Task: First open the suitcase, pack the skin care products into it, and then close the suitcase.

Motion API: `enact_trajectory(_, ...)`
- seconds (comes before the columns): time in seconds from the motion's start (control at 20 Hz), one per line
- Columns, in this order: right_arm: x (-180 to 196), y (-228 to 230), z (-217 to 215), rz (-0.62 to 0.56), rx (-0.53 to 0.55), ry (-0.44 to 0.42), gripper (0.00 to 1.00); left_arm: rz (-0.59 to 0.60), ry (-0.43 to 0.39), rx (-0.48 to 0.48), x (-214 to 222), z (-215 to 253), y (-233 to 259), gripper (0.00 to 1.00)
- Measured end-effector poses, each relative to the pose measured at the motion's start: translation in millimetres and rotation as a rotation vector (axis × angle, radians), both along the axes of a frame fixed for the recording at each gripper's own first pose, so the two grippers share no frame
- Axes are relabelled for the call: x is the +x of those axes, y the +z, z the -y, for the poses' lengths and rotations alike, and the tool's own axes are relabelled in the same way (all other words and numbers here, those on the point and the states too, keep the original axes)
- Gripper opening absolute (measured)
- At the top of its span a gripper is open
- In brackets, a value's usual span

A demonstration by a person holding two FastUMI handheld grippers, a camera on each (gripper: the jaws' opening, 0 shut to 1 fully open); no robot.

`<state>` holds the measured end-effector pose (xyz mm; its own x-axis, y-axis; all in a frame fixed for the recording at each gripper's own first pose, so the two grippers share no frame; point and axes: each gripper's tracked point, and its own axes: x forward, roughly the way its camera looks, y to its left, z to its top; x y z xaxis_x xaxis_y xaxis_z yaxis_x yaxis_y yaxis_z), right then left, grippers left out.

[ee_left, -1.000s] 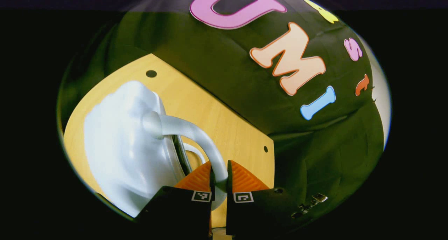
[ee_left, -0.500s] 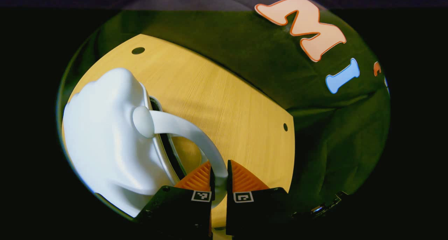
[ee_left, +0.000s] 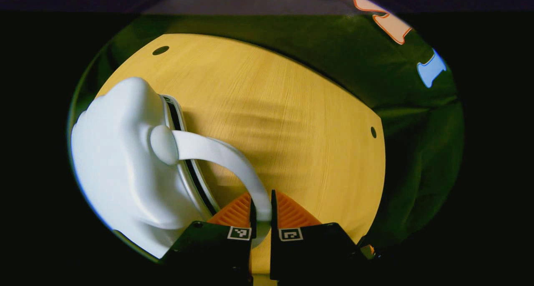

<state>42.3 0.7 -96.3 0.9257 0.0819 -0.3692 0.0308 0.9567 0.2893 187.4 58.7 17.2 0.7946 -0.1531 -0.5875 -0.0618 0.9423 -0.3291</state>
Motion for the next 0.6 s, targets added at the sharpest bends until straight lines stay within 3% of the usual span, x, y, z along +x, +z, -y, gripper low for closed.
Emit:
enact_trajectory(0.15, -1, 5, 8, 0.016, -0.013, 0.009, 0.98, 0.011, 0.002, 0.006, -6, 3, 4, 0.13)
enact_trajectory(0.2, -1, 7, 8, 0.023, -0.012, 0.017, 0.98, 0.016, 0.009, 0.016, -9, 4, 5, 0.27)
enact_trajectory(0.25, 0, 9, 7, 0.028, -0.011, 0.027, 0.98, 0.016, 0.027, 0.038, -12, 0, 4, 0.24)
enact_trajectory(0.3, 1, 11, 6, 0.034, -0.014, 0.040, 0.98, 0.032, 0.046, 0.044, -17, 0, 8, 0.52)
enact_trajectory(0.4, 0, 17, 6, 0.048, -0.028, 0.062, 0.98, 0.046, 0.105, 0.124, -29, -10, 15, 0.74)
enact_trajectory(0.5, -1, 23, 6, 0.065, -0.033, 0.082, 0.98, 0.078, 0.142, 0.189, -43, -9, 20, 0.88)
enact_trajectory(0.6, -2, 28, 7, 0.083, -0.029, 0.097, 0.98, 0.113, 0.165, 0.209, -63, -3, 24, 0.92)
